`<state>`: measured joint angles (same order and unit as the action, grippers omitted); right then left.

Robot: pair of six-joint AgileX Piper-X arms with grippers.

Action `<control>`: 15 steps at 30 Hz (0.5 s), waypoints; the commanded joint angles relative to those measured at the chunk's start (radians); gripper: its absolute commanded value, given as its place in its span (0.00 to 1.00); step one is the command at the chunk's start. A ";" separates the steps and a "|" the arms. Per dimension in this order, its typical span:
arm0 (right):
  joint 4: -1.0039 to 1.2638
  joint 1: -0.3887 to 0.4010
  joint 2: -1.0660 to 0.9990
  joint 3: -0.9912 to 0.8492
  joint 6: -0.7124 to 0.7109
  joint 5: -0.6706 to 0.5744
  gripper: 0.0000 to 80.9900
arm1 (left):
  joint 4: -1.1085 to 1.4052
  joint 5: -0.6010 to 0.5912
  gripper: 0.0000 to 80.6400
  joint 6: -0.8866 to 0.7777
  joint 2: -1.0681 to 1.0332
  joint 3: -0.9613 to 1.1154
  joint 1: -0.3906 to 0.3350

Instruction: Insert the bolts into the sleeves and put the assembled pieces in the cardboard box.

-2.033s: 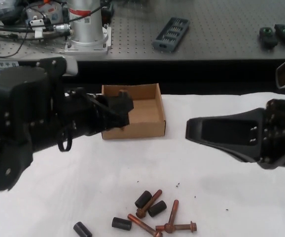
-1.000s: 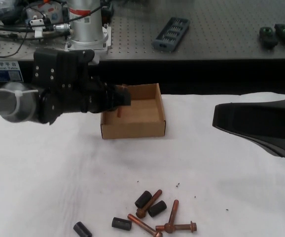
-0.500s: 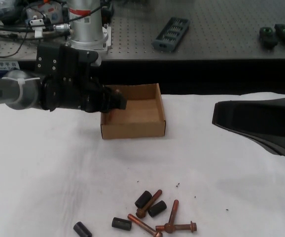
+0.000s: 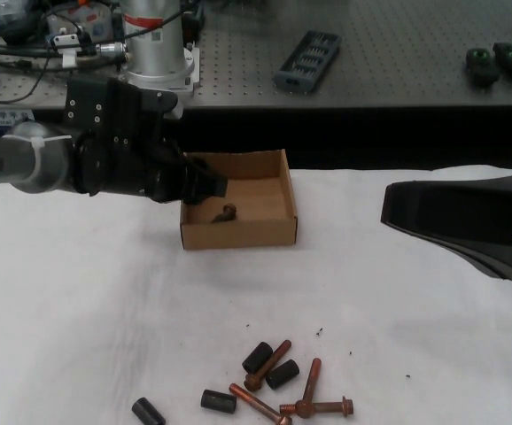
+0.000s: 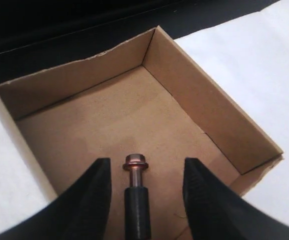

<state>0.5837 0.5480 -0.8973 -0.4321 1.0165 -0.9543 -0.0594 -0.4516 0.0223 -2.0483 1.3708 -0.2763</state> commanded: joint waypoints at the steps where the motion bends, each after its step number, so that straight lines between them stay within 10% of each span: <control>1: -0.003 -0.005 0.008 -0.005 0.000 0.003 0.06 | 0.026 -0.021 0.43 -0.051 0.015 0.013 0.001; 15: -0.269 -0.005 0.008 -0.023 -0.170 0.002 0.06 | -0.363 -0.085 0.43 0.089 0.265 0.013 0.001</control>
<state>0.3976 0.5480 -0.8973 -0.4321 0.9236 -0.9543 -0.2805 -0.5262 -0.0100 -1.8382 1.3716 -0.2763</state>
